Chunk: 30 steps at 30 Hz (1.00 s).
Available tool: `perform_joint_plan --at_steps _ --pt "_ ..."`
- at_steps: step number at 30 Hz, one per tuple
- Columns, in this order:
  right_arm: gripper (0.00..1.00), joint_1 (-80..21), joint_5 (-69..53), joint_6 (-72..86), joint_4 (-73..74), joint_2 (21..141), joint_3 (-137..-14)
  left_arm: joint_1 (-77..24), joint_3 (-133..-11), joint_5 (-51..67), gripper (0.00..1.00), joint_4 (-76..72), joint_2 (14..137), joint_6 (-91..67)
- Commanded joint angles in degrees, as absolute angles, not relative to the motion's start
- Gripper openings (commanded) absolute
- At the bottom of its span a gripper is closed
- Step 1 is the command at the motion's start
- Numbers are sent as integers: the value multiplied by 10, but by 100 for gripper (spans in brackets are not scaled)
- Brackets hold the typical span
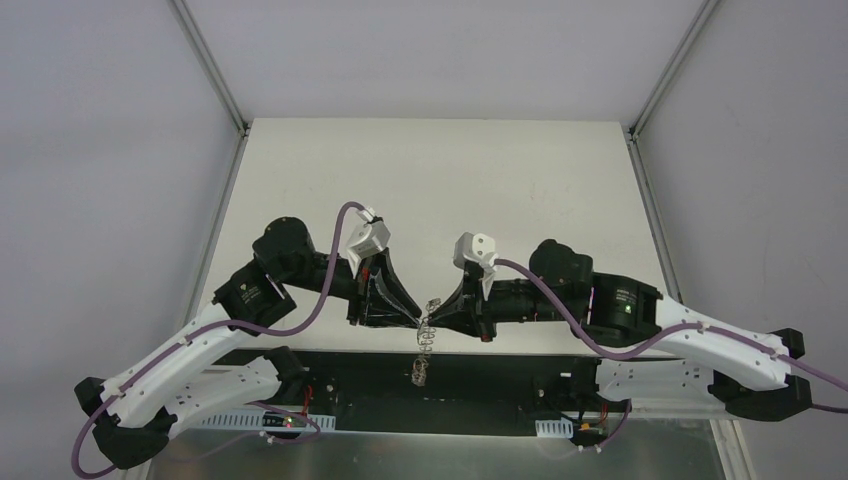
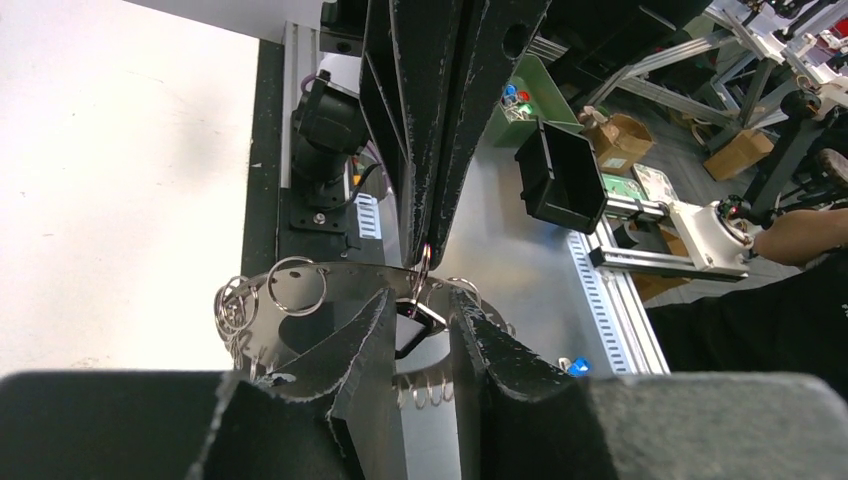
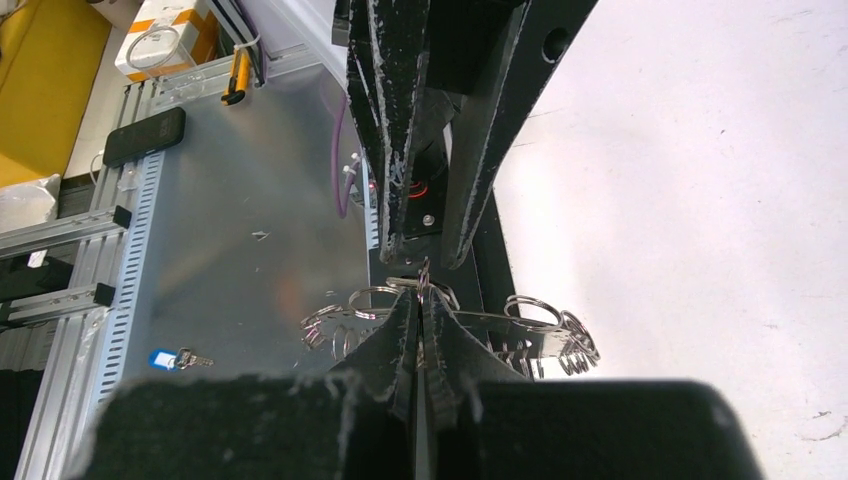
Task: Put the keys on the keyring
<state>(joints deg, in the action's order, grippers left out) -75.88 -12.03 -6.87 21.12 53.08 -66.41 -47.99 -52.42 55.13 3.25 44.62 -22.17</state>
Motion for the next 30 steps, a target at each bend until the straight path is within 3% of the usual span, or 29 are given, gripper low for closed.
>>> perform_joint_plan --at_steps 1,10,14,20,30 --pt "0 -766 -96 -80 148 511 -659 -481 -517 573 23 -12 443 -232" --pt "0 -770 -86 -82 123 498 -649 -481 -512 576 12 -17 442 -234" --pt "0 -773 -80 -84 109 494 -644 -481 -511 579 0 -22 447 -234" --pt "0 -783 -76 -108 49 486 -618 -482 -511 580 0 -41 452 -243" --pt "0 -821 -35 -226 -204 453 -500 -482 -514 575 0 -128 456 -287"
